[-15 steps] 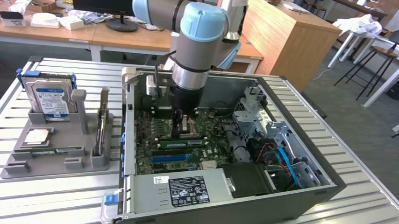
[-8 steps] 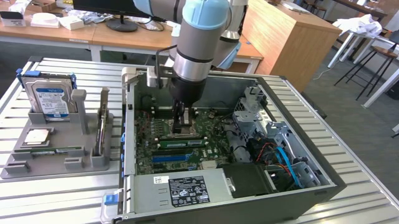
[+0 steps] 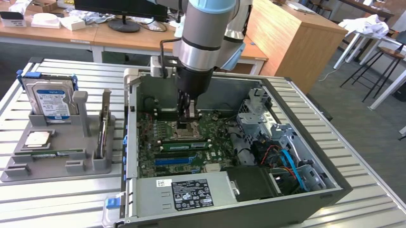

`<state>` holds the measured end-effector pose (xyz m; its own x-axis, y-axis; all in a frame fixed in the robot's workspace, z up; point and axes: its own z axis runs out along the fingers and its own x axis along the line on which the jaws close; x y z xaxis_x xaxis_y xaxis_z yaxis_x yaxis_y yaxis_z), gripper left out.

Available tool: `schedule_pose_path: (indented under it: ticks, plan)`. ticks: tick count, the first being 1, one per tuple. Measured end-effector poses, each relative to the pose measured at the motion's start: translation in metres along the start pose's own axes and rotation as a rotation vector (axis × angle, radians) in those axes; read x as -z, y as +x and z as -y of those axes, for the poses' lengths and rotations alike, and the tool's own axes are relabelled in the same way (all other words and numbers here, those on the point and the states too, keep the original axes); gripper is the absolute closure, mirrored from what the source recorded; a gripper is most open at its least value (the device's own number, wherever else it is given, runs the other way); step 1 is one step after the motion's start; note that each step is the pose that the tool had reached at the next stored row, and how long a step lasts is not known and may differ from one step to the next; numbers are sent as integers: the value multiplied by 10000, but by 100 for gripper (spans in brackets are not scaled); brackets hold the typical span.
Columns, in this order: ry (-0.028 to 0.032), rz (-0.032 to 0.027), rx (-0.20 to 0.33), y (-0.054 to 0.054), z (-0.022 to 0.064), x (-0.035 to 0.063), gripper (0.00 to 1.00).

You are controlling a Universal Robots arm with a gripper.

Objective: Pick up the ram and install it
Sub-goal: 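Press down the ram until it locks into place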

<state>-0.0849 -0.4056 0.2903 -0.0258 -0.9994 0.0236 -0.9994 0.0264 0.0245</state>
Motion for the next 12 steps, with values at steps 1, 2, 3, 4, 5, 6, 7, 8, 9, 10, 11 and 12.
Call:
schedule_pose_path:
  ticks: [1,2,3,4,5,6,7,8,9,10,11,12]
  plan:
    - [0,1,0,1,-1,32,90]
    - [0,0,0,1,-2,64,90]
    - [0,-1,0,2,-2,98,90]
    - [0,-1,0,3,-3,127,90]
    - [0,-2,0,4,-4,156,90]
    - [0,-2,0,4,-4,184,90]
    - [0,-1,0,5,-5,213,90]
    - [1,-1,0,6,-6,241,90]
    - [0,-1,0,6,-7,270,90]
    - [0,-1,0,7,-7,298,90]
    - [0,-1,1,8,-8,326,90]
    - [0,-1,0,8,-9,353,90]
